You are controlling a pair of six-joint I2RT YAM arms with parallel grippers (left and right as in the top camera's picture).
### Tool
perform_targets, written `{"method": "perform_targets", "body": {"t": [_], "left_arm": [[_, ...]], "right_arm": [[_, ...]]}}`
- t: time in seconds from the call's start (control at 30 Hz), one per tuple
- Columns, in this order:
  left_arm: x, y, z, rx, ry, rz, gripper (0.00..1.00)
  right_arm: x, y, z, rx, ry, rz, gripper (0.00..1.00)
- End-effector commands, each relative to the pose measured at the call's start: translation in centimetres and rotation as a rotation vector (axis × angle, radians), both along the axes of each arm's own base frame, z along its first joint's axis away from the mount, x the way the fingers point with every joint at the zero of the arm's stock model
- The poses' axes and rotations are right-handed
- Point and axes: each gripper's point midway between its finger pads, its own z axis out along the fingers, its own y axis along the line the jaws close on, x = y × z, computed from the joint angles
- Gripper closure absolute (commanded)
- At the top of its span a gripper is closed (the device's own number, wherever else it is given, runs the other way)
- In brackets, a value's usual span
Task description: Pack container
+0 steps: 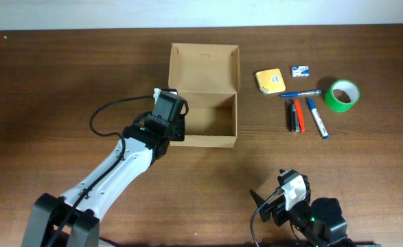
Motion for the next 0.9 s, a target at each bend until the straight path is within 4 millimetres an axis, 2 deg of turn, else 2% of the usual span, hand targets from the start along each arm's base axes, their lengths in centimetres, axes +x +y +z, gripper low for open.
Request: {"method": "perform_targets", "body": {"t": [0.0, 0.23, 0.27, 0.3, 0.33, 0.47, 0.63, 0.87], "left_arm": [[-0.1, -0.2, -0.5, -0.043, 0.018, 0.041, 0.98], [-0.2, -0.4, -0.6, -0.051, 0.023, 0.034, 0.98], [-0.2, -0.4, -0.6, -0.051, 0.023, 0.034, 0.93], [-0.2, -0.4, -0.6, -0.051, 0.023, 0.034, 0.75], [-0.2, -0.4, -0.6, -0.051, 0.023, 0.034, 0.67], [-0.2, -0.4, -0.5, -0.051, 0.022, 0.034, 0.57], [0.0, -0.5, 0.1, -0.059, 0.008, 0.033, 0.55], [0.3, -0.6, 4.6, -0.113, -0.1, 0.029, 0.54]], "right_arm": [[0.0, 0.0, -0.1, -0.001, -0.006, 0.0, 0.01], [0.0, 0.0, -0.1, -0.001, -0.006, -0.001, 0.01], [0.0, 0.0, -0.1, -0.001, -0.006, -0.001, 0.01], [0.0, 0.0, -0.1, -0.001, -0.006, 0.0, 0.01], [0.0, 0.0, -0.1, -0.001, -0.006, 0.0, 0.01], [0.0, 0.0, -0.1, -0.001, -0.006, -0.001, 0.01], [0.0, 0.0, -0.1, -0.001, -0.006, 0.0, 0.01], [0.0, 0.0, -0.1, -0.001, -0.006, 0.0, 0.01]]}}
